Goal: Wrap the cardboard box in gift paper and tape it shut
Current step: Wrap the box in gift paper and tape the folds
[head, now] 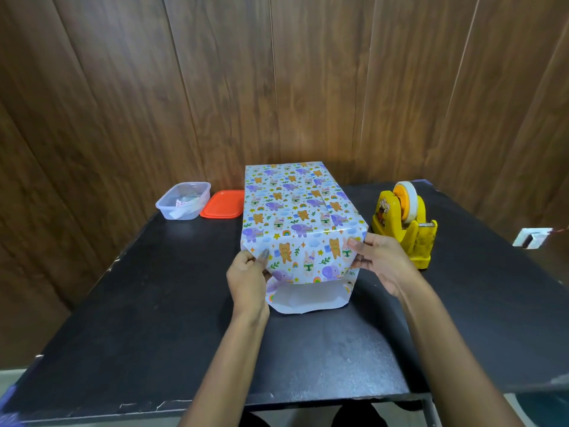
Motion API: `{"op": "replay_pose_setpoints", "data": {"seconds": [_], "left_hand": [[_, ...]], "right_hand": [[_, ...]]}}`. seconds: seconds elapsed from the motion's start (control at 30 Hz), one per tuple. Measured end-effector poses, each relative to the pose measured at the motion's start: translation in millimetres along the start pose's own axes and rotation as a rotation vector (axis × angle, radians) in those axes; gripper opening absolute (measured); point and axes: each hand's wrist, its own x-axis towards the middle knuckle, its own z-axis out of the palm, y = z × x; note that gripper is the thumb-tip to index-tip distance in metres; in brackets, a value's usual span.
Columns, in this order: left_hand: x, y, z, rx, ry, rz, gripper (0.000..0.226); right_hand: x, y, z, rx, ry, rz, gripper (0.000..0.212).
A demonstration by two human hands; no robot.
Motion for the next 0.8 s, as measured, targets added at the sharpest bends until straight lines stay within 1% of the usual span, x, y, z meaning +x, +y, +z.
{"op": "replay_pose_setpoints", "data": {"seconds": [0.1, 0.23, 0.43, 0.5, 0.6, 0.7, 0.8], "left_hand": [[-2.2, -2.9, -0.9, -0.038, -0.021, -0.025, 0.012], [-3.4, -9.3, -0.2, -0.025, -0.081, -0.097, 0.012], [2.3, -10.0, -0.9, 0.065, -0.051, -0.079, 0.011], [3.4, -9.0, -1.6, 0.09, -0.052, -0.07, 0.012], [4.7, -8.7, -3.8, 0.123, -0.041, -0.071, 0.01], [5.0, -7.1, -5.9, 0.122, -0.062, -0.077, 0.012], [2.7, -0.8, -8.3, 0.118, -0.124, -0.074, 0.008]], "right_hand": [[1.4, 5.0, -0.7, 0.033, -0.01, -0.03, 0.008], [3.1, 12.4, -0.1, -0.021, -0.056, -0.011, 0.009], [6.0, 18.3, -0.4, -0.048, -0.012, -0.007, 0.009], [5.4, 20.8, -0.3, -0.067, 0.004, 0.005, 0.004], [4.0, 21.9, 2.3, -0.095, 0.039, 0.005, 0.027], [-1.1, 18.4, 4.0, -0.088, 0.079, -0.001, 0.035], [-5.0, 5.0, 4.2, -0.024, 0.219, -0.037, 0.034]]}}
